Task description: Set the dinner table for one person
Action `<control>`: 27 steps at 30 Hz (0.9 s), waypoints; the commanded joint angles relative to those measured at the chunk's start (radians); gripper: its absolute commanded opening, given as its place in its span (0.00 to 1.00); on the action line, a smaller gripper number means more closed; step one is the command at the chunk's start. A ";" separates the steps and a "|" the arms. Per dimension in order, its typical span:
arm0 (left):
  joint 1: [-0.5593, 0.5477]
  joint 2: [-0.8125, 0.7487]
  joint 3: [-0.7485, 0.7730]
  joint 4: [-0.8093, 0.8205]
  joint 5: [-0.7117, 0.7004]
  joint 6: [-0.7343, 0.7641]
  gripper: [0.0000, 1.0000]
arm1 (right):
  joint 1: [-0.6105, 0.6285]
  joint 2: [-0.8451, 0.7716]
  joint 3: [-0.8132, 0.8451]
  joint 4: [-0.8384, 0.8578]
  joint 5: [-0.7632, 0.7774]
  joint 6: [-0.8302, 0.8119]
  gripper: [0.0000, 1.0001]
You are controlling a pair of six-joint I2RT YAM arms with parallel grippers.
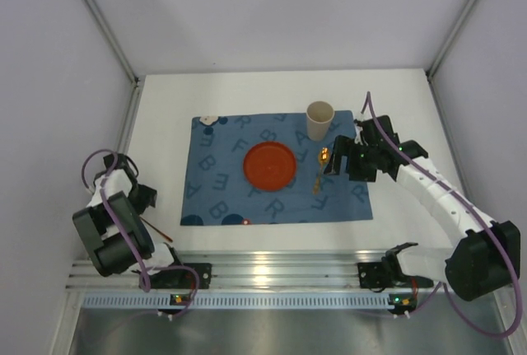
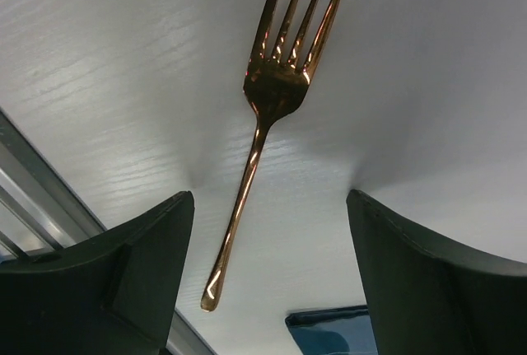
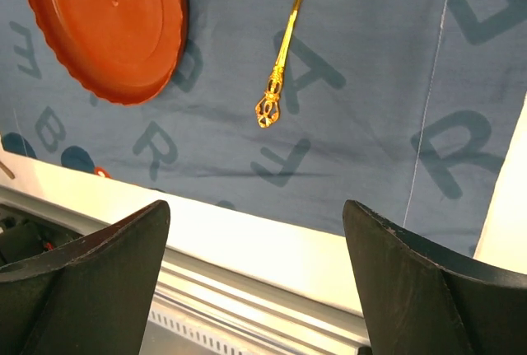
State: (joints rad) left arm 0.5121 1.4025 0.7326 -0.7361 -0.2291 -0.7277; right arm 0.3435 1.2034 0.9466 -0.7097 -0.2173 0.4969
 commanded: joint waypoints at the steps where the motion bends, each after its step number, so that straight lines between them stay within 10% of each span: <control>1: 0.008 0.067 -0.062 0.122 -0.035 -0.030 0.81 | -0.020 -0.001 0.061 -0.048 0.022 -0.009 0.86; 12: 0.043 0.167 -0.044 0.277 -0.153 -0.032 0.54 | -0.041 -0.011 0.092 -0.122 0.067 -0.009 0.86; 20: 0.051 0.306 0.020 0.366 -0.059 0.017 0.10 | -0.044 0.007 0.123 -0.151 0.079 0.026 0.86; 27: 0.049 0.363 0.082 0.377 0.013 0.060 0.00 | -0.044 0.015 0.124 -0.148 0.085 0.054 0.85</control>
State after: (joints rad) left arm 0.5514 1.6421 0.8734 -0.3397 -0.3119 -0.6895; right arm 0.3153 1.2114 1.0290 -0.8547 -0.1471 0.5266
